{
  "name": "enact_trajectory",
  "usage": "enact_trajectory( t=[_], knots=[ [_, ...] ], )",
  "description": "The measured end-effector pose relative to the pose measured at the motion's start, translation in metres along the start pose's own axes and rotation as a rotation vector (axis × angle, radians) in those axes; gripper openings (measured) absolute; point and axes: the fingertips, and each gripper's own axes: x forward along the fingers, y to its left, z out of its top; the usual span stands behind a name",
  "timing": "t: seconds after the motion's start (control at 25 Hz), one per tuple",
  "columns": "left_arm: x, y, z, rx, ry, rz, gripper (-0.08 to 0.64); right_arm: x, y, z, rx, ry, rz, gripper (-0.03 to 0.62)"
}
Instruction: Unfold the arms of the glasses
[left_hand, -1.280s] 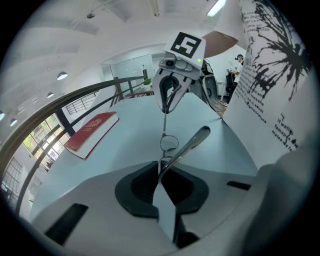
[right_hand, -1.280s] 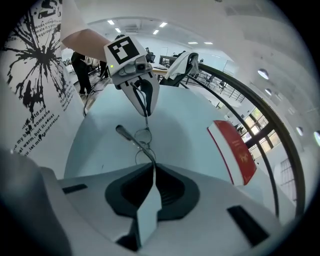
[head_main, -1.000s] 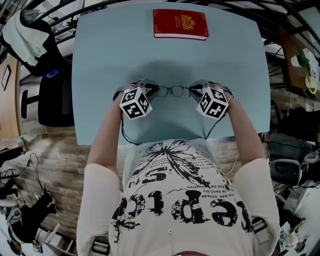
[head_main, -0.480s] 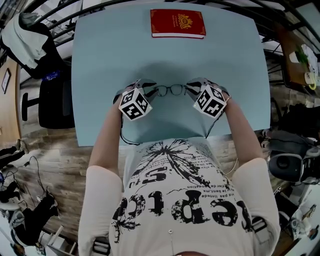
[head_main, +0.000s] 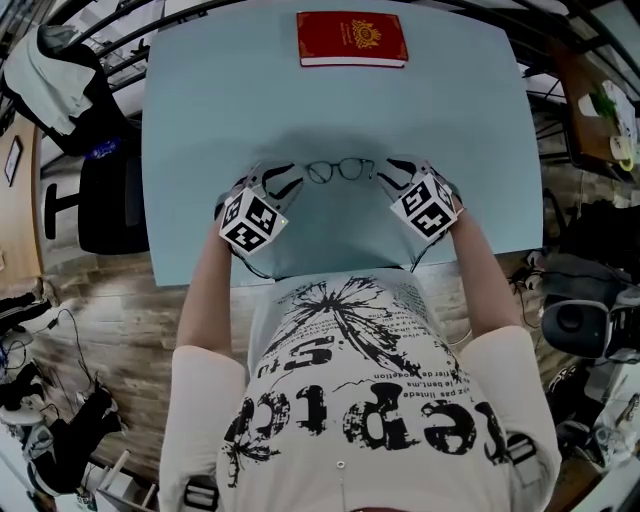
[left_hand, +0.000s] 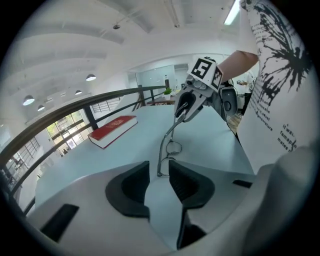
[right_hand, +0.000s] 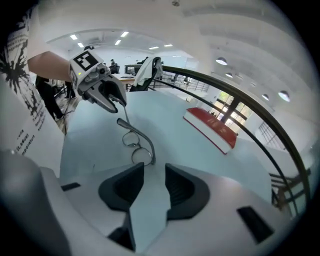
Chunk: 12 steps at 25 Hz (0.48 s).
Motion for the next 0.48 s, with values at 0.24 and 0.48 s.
enact_trajectory(
  t=[0.24,0.48],
  knots=[
    [-0.044,0.007,0.038,-0.099,-0.186,0.181,0.082,-0.041,-0.010,0.024,0.174,-0.189,-0.178,0.045],
    [-0.095,0.011,0.099,-0.164,-0.409,0.370,0.035,-0.089,-0.016,0.059,0.248,-0.411,-0.284,0.012]
  ],
)
